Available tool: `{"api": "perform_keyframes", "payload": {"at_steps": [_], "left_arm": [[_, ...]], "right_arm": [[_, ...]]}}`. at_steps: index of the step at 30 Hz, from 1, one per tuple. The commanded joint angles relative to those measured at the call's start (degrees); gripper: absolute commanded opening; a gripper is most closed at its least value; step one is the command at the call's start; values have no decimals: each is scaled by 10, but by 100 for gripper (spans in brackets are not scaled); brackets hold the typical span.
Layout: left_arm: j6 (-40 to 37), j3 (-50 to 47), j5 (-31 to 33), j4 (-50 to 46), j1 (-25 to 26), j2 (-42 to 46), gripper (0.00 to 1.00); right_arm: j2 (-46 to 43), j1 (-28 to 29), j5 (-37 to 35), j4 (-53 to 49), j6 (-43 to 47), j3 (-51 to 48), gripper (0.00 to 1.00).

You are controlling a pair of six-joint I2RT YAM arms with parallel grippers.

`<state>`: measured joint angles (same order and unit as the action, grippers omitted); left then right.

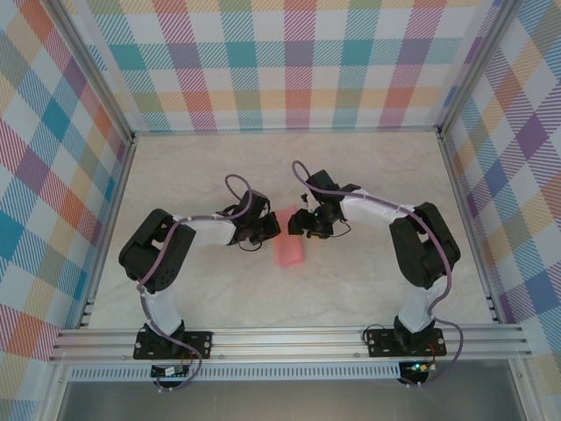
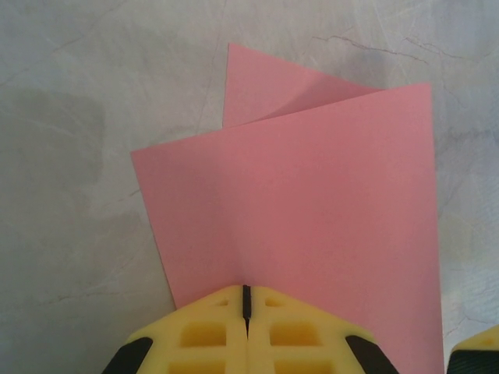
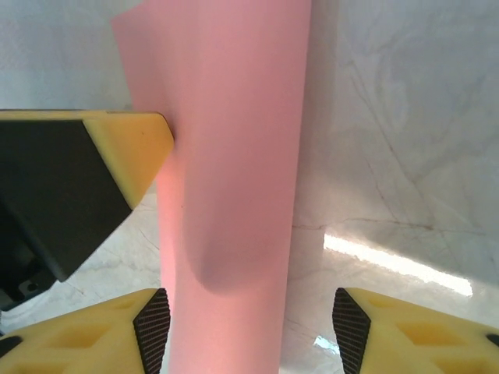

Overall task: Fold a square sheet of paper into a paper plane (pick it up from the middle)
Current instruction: Hold the square sheet of paper at the center of the table.

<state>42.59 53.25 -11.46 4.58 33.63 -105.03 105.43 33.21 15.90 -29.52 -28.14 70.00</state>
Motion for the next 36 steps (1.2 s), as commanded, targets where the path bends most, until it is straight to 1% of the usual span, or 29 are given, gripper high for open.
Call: {"api": "perform_keyframes", "payload": {"at_steps": [1, 5, 9, 16, 20, 25, 27, 36], "left_arm": [[-8, 2, -1, -41, 13, -22, 3], [-5, -1, -4, -38, 14, -23, 3], [-2, 4, -5, -39, 14, -17, 4], [8, 18, -15, -40, 14, -2, 8], [14, 19, -8, -46, 14, 23, 14], [16, 12, 24, -62, 14, 60, 28], [17, 7, 35, -66, 14, 67, 31], [25, -6, 55, -65, 14, 76, 35]], "right_arm": [[33, -4, -4, -22, 38, 36, 61], [59, -3, 10, -27, 54, 60, 62], [80, -3, 6, -37, 64, 75, 61], [87, -3, 1, -21, 63, 62, 54], [88, -3, -9, -10, 55, 51, 50], [83, -3, -19, 12, 36, 34, 47], [80, -3, -24, 21, 28, 27, 46], [66, -5, -52, 54, -15, 0, 43]]}}
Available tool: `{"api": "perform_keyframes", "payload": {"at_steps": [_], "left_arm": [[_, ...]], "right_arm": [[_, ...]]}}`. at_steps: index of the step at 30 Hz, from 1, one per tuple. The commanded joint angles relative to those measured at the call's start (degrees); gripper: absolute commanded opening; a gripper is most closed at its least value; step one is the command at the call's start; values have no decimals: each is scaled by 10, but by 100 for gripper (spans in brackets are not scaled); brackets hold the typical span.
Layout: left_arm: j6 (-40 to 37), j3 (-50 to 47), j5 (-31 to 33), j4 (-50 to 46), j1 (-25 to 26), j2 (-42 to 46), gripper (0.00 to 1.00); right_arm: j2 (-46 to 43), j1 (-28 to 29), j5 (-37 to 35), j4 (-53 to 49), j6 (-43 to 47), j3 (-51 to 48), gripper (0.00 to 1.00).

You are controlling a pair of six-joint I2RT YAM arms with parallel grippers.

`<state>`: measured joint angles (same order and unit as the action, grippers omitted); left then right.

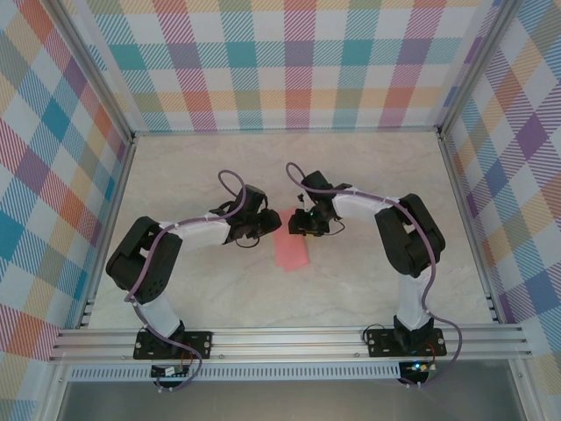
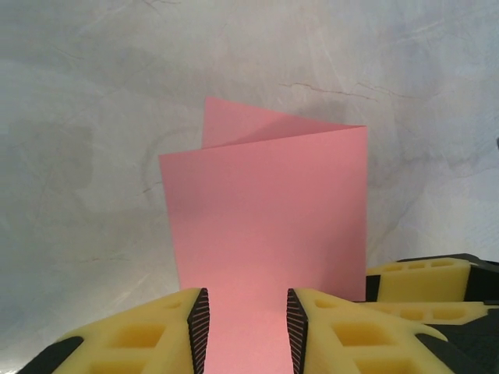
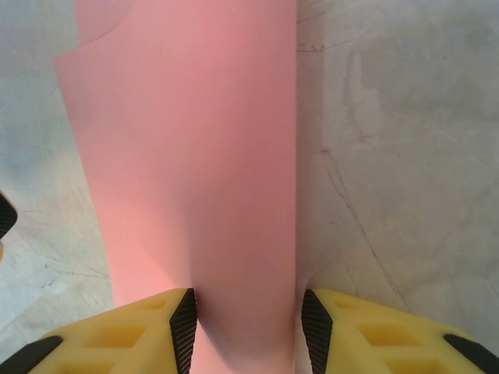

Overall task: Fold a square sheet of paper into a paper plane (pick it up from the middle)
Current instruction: Hold the square sheet of paper at the center of the table.

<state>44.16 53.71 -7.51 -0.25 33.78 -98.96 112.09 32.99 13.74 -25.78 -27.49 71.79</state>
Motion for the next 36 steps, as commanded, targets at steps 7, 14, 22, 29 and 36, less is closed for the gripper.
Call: {"api": "perform_keyframes", "payload": {"at_steps": [7, 14, 22, 29, 36], "left_arm": [[9, -15, 21, -19, 12, 18, 37], [11, -19, 15, -15, 12, 16, 37], [12, -19, 11, -13, 12, 16, 37], [12, -18, 7, -12, 12, 14, 37], [11, -13, 1, -11, 12, 9, 37]], "right_arm": [[-1, -6, -57, 26, -57, -33, 39], [-3, -8, -57, 41, -111, -48, 40], [12, -12, -81, 23, -157, -46, 41], [34, -12, -88, 3, -158, -32, 43], [48, -12, -100, -14, -148, -20, 46]]}}
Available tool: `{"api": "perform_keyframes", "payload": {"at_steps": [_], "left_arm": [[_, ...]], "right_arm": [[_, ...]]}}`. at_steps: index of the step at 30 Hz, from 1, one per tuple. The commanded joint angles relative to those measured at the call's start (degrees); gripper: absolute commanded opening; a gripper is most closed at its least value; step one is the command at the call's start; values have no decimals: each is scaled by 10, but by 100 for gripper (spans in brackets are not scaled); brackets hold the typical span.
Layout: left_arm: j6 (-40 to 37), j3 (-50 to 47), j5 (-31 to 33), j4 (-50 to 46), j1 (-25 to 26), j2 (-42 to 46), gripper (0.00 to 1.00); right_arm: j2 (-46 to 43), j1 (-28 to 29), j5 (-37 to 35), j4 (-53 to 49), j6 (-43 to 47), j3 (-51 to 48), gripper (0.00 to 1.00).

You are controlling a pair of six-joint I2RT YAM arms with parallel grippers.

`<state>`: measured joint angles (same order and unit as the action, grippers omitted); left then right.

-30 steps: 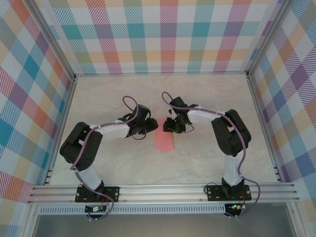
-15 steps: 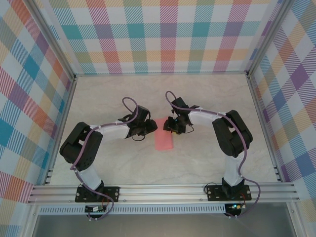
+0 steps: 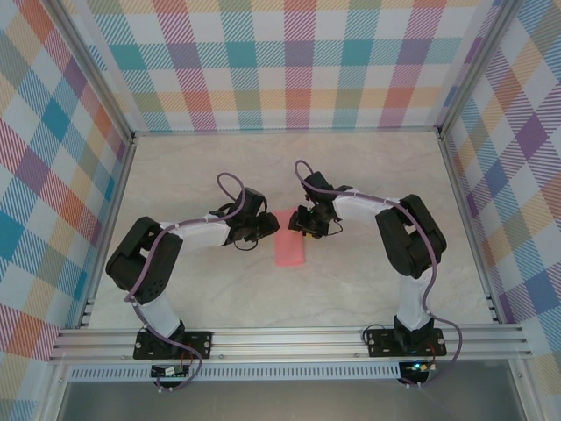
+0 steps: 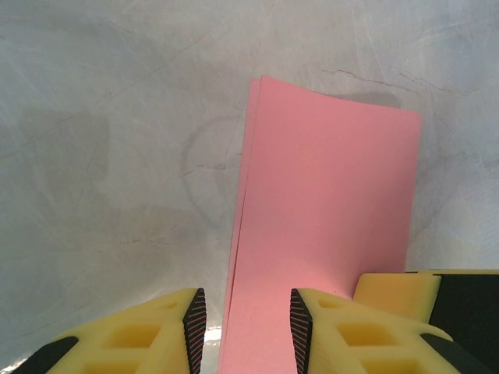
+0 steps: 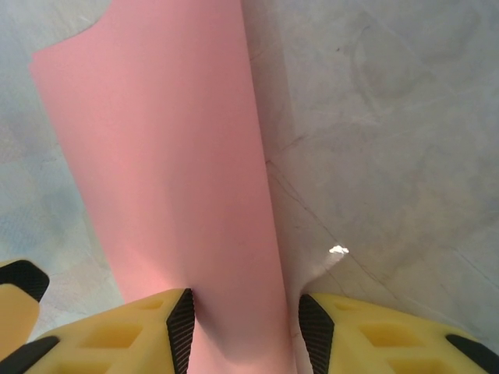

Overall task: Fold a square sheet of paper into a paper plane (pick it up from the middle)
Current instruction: Hold the square sheet of paper at the center of the table.

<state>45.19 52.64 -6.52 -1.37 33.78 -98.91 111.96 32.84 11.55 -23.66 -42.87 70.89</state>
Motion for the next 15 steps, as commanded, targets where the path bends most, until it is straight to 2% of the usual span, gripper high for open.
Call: {"api": "perform_keyframes", "payload": {"at_steps": [1, 15], "left_arm": [[0, -2, -9, 0, 12, 8, 37], [2, 19, -36, 10, 12, -16, 31]], "right_arm": [[51, -10, -76, -35, 8, -10, 46], [67, -10, -78, -33, 36, -10, 46]]}}
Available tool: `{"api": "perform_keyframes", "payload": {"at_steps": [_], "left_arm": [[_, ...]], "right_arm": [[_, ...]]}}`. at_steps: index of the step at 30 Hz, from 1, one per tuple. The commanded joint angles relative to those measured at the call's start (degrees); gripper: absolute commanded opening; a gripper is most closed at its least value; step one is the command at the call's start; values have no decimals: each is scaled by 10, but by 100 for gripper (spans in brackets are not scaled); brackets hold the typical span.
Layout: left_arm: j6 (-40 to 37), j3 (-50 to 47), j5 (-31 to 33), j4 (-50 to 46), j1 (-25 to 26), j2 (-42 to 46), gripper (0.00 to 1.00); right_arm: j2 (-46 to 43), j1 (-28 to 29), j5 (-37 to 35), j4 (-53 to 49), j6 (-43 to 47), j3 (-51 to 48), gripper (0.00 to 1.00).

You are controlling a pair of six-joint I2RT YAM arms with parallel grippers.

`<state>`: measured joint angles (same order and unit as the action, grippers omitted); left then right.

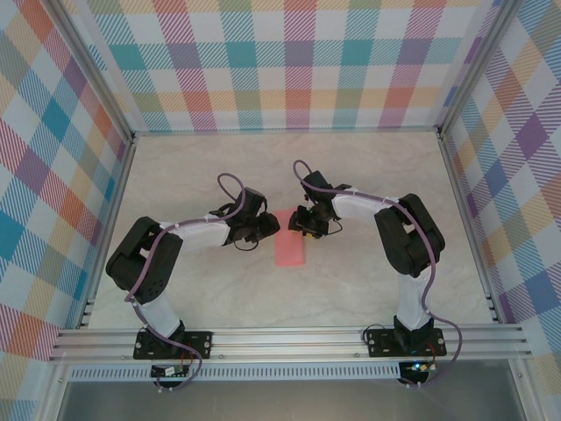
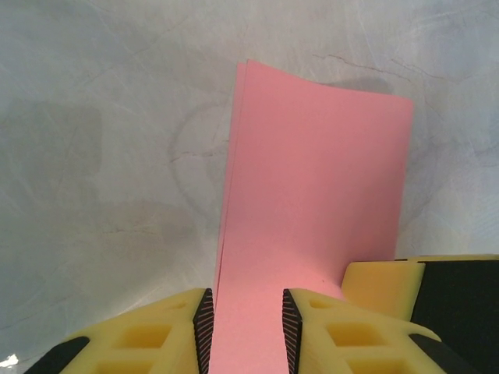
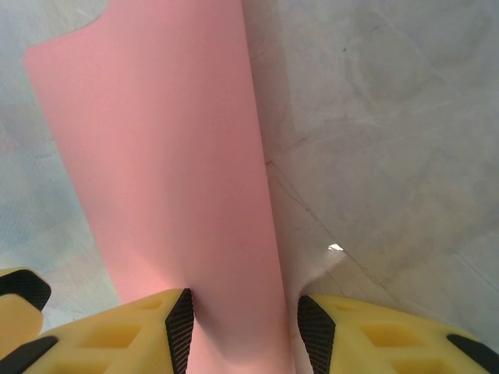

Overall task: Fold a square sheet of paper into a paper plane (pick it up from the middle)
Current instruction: Hold the square sheet of paper at the center of the table.

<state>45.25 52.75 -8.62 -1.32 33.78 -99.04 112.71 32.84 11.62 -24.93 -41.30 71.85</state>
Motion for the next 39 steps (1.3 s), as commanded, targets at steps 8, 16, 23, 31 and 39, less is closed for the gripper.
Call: {"api": "perform_keyframes", "payload": {"at_steps": [8, 16, 23, 31, 39], "left_arm": [[1, 30, -30, 13, 12, -35, 30], [1, 33, -46, 26, 12, -41, 28], [0, 39, -57, 27, 13, -58, 23], [-3, 45, -57, 16, 13, -72, 19], [-4, 45, -40, -19, 14, -79, 16]], "right_arm": [[68, -9, -79, -21, 29, -17, 47], [74, -10, -80, -24, 26, -15, 47], [78, -10, -80, -23, 26, -15, 47], [80, -9, -81, -24, 26, -15, 47], [71, -10, -74, -24, 25, -15, 47]]}}
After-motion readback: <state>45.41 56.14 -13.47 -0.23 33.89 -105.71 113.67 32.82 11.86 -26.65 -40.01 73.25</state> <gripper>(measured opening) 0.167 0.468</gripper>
